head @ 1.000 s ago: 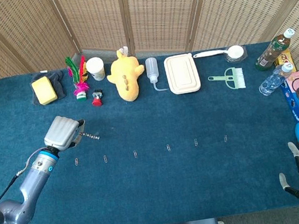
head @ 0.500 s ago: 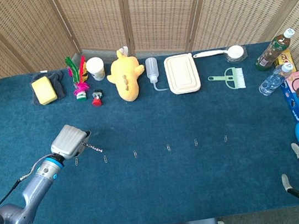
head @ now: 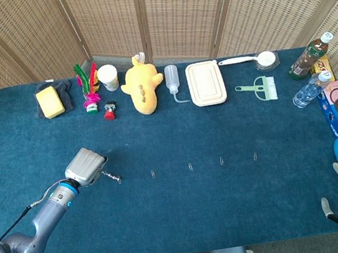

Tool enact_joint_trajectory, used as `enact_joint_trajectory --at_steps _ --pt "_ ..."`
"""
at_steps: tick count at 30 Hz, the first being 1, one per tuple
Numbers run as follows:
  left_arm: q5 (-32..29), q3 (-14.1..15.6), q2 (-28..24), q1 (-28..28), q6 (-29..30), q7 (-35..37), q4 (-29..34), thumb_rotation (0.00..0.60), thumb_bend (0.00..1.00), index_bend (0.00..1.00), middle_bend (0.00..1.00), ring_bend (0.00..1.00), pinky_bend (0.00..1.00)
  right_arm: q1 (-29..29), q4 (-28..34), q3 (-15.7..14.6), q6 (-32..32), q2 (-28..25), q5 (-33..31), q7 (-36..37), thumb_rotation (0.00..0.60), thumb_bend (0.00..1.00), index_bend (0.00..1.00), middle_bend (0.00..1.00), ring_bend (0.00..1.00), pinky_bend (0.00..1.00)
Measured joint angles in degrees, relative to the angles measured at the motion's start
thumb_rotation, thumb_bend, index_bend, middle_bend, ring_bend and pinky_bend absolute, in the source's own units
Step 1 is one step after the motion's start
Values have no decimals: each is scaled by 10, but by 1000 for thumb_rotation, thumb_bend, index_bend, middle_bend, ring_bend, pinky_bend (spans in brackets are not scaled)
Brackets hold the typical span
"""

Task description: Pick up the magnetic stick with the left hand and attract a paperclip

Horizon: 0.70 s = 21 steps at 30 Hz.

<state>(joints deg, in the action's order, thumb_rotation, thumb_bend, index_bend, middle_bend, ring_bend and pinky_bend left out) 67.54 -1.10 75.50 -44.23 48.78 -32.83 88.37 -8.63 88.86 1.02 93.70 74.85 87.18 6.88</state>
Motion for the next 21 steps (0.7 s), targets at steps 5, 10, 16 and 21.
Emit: enact_joint_trajectory --at_steps 5,10,16,21 --pt "-22 6 7 -1 -2 -21 -1 600 691 676 848 833 704 -2 -1 0 2 -1 0 1 600 442 3 13 0 108" --pt "-43 9 11 -3 -6 -33 -3 600 691 674 848 832 704 -4 -1 -1 4 -1 -1 2 600 442 3 13 0 108" --pt "-50 8 13 -7 -3 -39 -4 600 692 674 848 833 704 -5 -2 0 4 0 -1 2 600 442 3 13 0 108" --pt "-55 8 15 -9 -1 -44 -3 600 691 673 848 832 704 -5 -2 0 4 0 -1 3 600 442 2 13 0 108"
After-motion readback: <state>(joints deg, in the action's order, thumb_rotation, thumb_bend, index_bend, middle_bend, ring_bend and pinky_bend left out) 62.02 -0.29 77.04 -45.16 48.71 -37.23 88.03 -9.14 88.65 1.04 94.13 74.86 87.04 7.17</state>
